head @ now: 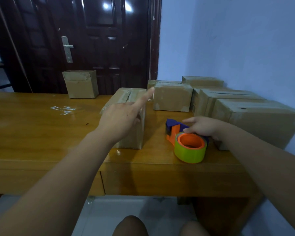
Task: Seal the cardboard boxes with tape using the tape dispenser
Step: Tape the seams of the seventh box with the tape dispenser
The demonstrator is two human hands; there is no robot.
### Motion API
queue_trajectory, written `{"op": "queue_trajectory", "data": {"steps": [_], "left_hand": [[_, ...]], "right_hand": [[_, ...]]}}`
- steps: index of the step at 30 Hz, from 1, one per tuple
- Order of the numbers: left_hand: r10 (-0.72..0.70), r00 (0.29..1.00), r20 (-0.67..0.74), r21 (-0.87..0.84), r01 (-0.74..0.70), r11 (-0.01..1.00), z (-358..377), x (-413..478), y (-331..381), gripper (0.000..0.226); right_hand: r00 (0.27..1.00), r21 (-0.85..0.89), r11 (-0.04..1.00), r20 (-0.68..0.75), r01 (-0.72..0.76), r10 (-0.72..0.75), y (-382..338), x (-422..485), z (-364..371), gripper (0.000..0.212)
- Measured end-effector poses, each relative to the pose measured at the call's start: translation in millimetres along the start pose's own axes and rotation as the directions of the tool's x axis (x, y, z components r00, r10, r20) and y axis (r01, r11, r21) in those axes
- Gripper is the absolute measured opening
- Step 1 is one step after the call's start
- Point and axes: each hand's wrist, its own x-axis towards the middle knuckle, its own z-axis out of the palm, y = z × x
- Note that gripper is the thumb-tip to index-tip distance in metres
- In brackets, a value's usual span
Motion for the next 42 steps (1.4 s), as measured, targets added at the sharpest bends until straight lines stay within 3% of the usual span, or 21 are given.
{"op": "queue_trajectory", "data": {"steps": [2, 4, 7, 10, 12, 14, 16, 18, 20, 27, 32, 38, 42], "left_hand": [[-0.080, 0.997, -0.005, -0.009, 0.080, 0.997, 0, 3, 4, 0.101], [-0.103, 0.995, -0.018, 0.005, 0.103, 0.995, 3, 5, 9, 0.103], [-0.065, 0.997, -0.038, 0.029, 0.066, 0.997, 1, 7, 16, 0.100], [-0.058, 0.997, 0.054, -0.252, 0.070, 0.965, -15, 8, 11, 0.102], [-0.095, 0.994, 0.045, -0.416, 0.105, 0.903, -23, 2, -3, 0.088], [-0.210, 0.974, -0.083, -0.564, 0.128, 0.816, -22, -9, -25, 0.051], [-0.360, 0.929, -0.087, -0.754, 0.174, 0.633, -12, -20, -46, 0.026], [-0.389, 0.921, -0.022, -0.846, 0.190, 0.498, 1, -30, -61, 0.033], [-0.339, 0.941, 0.007, -0.876, 0.169, 0.451, 13, -38, -67, 0.042], [-0.225, 0.972, -0.069, -0.881, 0.047, 0.470, 41, -53, -70, 0.035], [-0.263, 0.959, -0.109, -0.898, 0.019, 0.440, 57, -56, -64, 0.031], [-0.340, 0.925, -0.173, -0.907, -0.015, 0.420, 71, -50, -57, 0.038], [-0.341, 0.908, -0.243, -0.870, -0.049, 0.490, 73, -48, -54, 0.035]], "right_hand": [[0.973, -0.038, 0.985, -0.154, 0.167, -0.171, -15, -3, 6, 0.050], [0.883, -0.056, 0.924, -0.279, 0.378, -0.378, -35, -9, 15, 0.045], [0.767, -0.099, 0.818, -0.301, 0.567, -0.567, -63, -16, 29, 0.048], [0.738, -0.109, 0.774, -0.245, 0.624, -0.629, -74, -13, 40, 0.052], [0.705, -0.112, 0.740, -0.238, 0.663, -0.668, -73, -7, 46, 0.051], [0.675, -0.103, 0.716, -0.264, 0.691, -0.689, -70, 0, 49, 0.048], [0.659, -0.103, 0.704, -0.276, 0.703, -0.699, -69, 4, 49, 0.043], [0.644, -0.118, 0.690, -0.275, 0.714, -0.714, -69, 5, 49, 0.038], [0.623, -0.107, 0.673, -0.294, 0.732, -0.725, -69, 7, 50, 0.034], [0.645, 0.169, 0.633, -0.364, 0.755, -0.672, -65, 18, 66, 0.033], [0.662, 0.331, 0.576, -0.303, 0.747, -0.685, -61, 23, 77, 0.032], [0.654, 0.357, 0.555, -0.300, 0.752, -0.694, -61, 23, 79, 0.026], [0.646, 0.311, 0.571, -0.256, 0.760, -0.719, -58, 21, 73, 0.028]]}}
